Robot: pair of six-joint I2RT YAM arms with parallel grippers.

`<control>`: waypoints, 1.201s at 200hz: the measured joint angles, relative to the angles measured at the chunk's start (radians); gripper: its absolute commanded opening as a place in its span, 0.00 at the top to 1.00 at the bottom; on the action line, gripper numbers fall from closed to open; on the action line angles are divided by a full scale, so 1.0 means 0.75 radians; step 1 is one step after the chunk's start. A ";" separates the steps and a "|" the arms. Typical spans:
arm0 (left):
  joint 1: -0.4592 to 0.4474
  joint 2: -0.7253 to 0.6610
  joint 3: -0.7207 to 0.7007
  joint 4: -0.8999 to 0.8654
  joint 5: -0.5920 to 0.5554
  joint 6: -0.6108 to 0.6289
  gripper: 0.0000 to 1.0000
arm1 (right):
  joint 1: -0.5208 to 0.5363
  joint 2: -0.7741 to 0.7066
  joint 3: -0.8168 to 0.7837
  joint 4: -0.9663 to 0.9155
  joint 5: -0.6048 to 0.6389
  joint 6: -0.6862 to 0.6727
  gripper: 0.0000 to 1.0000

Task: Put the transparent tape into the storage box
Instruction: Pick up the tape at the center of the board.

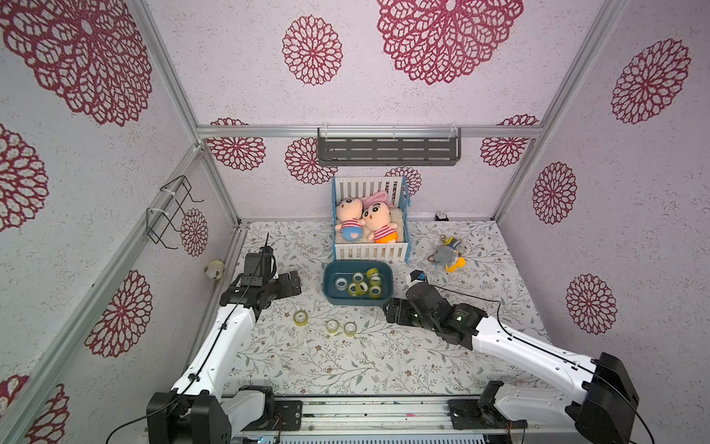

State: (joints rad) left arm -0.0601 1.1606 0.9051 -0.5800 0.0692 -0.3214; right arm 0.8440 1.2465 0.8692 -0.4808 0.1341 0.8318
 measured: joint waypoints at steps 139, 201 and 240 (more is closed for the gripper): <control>0.000 -0.051 -0.007 0.004 0.005 0.001 0.03 | 0.205 0.829 0.582 -0.210 0.109 -0.062 0.17; 0.000 -0.051 -0.007 0.004 0.035 0.001 0.03 | 0.211 0.938 0.667 -0.332 0.187 -0.155 0.17; 0.000 -0.050 -0.007 0.004 0.036 0.001 0.03 | 0.211 0.939 0.697 -0.335 0.186 -0.186 0.17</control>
State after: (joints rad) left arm -0.0601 1.1233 0.9001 -0.5770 0.0963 -0.3210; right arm 1.0019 1.9507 1.3918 -0.7319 0.2737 0.6922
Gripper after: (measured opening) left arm 0.973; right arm 0.832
